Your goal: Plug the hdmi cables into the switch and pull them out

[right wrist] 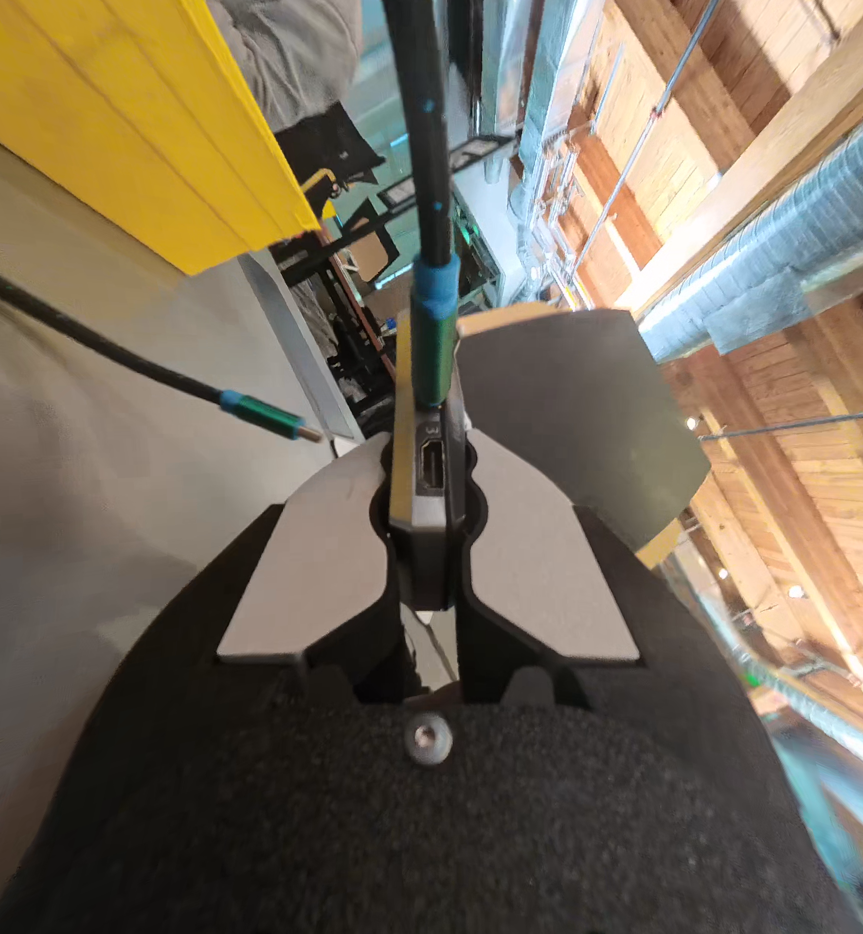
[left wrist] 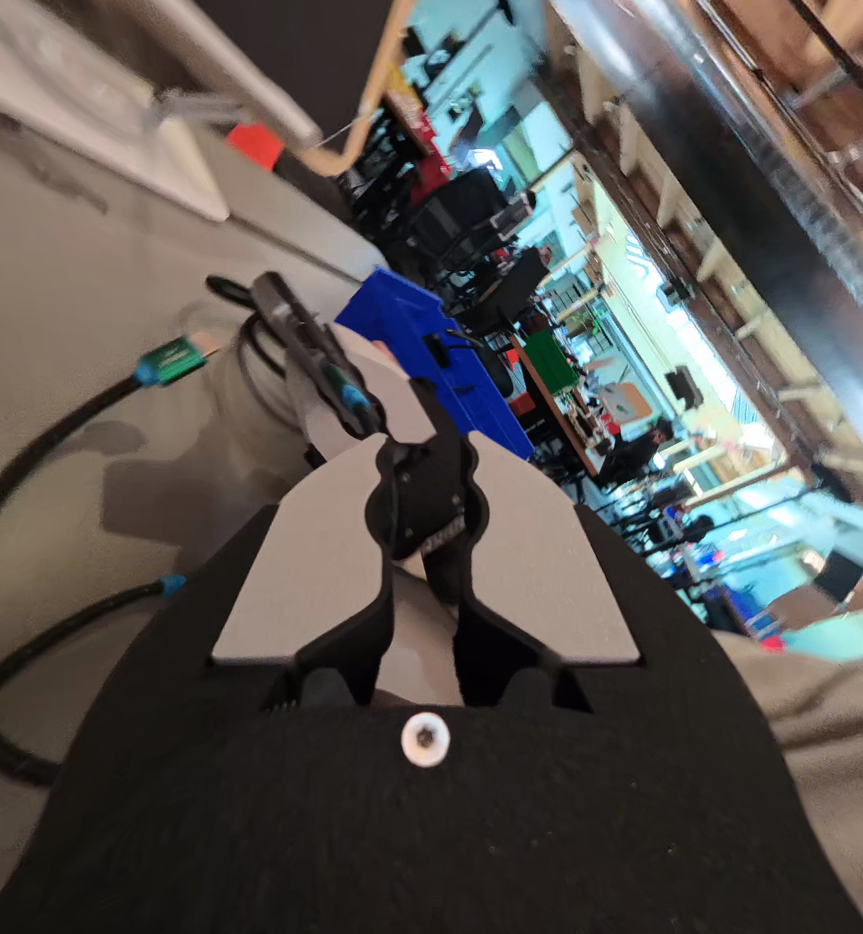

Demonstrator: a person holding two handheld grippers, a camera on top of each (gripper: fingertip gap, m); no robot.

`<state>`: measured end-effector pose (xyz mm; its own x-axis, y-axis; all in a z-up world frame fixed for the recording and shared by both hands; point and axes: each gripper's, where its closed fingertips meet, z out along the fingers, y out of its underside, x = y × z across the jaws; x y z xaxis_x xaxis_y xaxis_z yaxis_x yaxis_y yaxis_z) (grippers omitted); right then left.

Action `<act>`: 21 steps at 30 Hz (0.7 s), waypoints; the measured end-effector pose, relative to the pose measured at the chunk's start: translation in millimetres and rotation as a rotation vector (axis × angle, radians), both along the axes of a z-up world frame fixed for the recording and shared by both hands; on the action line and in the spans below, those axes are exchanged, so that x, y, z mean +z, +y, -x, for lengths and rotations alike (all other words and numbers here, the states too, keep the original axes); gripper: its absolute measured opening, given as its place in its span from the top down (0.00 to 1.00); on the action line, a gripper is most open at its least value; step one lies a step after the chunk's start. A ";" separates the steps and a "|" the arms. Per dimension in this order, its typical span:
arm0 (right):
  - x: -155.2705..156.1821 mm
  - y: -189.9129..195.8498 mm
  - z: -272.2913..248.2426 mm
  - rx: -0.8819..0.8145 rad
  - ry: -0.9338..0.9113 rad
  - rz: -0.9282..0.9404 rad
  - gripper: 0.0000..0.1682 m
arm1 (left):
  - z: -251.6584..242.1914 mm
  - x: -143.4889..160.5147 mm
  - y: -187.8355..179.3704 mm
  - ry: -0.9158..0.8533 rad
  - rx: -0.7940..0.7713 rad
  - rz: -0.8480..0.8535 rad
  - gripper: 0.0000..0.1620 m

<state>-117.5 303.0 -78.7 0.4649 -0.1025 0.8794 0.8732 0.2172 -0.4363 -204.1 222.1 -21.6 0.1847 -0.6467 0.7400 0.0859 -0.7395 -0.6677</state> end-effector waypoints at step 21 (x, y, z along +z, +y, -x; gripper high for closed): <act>2.4 8.4 -28.1 0.002 0.282 0.100 0.87 | 119.5 -170.1 -23.7 0.935 0.131 -0.262 0.92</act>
